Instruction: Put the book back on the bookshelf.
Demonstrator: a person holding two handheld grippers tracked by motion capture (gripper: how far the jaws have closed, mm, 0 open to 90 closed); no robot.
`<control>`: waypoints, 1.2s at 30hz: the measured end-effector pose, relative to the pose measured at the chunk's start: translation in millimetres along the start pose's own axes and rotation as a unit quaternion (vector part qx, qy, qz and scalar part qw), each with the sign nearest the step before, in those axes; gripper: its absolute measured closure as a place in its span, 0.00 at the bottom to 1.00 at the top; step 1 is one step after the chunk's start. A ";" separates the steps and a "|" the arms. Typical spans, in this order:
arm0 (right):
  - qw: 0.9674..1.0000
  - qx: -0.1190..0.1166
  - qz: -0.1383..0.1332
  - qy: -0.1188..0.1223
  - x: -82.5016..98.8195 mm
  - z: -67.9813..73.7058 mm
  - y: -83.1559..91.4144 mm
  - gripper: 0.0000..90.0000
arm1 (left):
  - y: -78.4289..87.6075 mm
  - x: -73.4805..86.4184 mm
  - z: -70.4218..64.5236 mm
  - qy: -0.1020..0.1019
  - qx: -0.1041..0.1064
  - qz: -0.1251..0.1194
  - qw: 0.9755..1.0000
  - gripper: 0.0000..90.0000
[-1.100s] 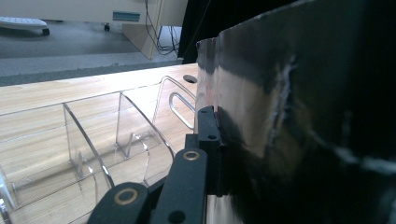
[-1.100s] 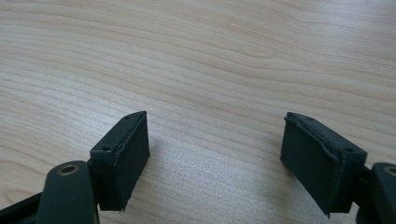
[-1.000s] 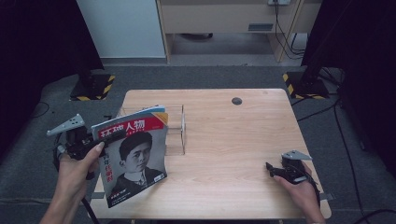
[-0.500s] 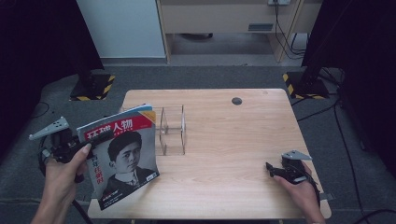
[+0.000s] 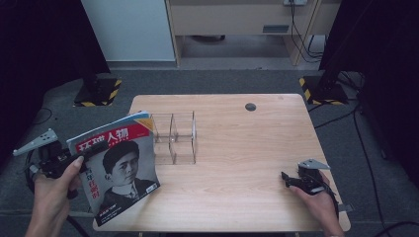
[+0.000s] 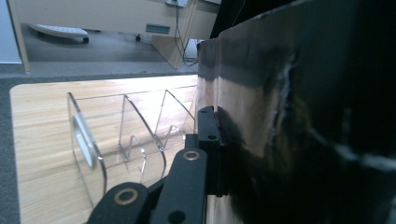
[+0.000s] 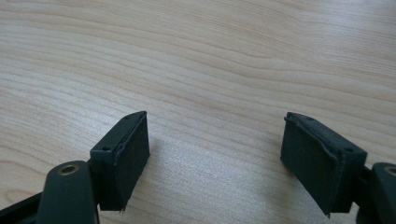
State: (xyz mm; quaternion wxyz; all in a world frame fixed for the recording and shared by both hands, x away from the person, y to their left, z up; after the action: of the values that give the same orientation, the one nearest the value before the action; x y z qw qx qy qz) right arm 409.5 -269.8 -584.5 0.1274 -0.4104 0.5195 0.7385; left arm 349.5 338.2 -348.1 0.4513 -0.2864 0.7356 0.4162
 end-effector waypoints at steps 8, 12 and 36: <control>1.000 0.000 0.000 0.000 0.0 0.1 0.1 0.26 | 7.8 2.6 9.5 0.004 -0.013 -0.002 1.000 0.96; 1.000 0.000 0.000 0.000 0.0 0.2 0.1 0.27 | 10.9 2.9 14.8 0.008 -0.019 -0.005 1.000 0.96; 1.000 0.000 0.000 0.000 0.0 0.1 0.0 0.27 | -13.0 -13.9 37.9 0.003 -0.082 -0.008 0.997 0.96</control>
State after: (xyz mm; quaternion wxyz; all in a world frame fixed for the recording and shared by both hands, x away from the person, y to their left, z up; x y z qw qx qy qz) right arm 409.4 -269.8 -584.5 0.1277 -0.4103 0.5197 0.7384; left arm 381.9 365.4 -349.5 0.4275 -0.3291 0.6979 0.4711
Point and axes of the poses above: each handheld gripper's, and its own axes: y roughly backward along the jaws, x roughly out of its underside, z roughly to its left, the point moved 7 cm from there along -y, roughly forward along the jaws, and after that the axes turned 10 degrees about -x, right-handed, at the moved point
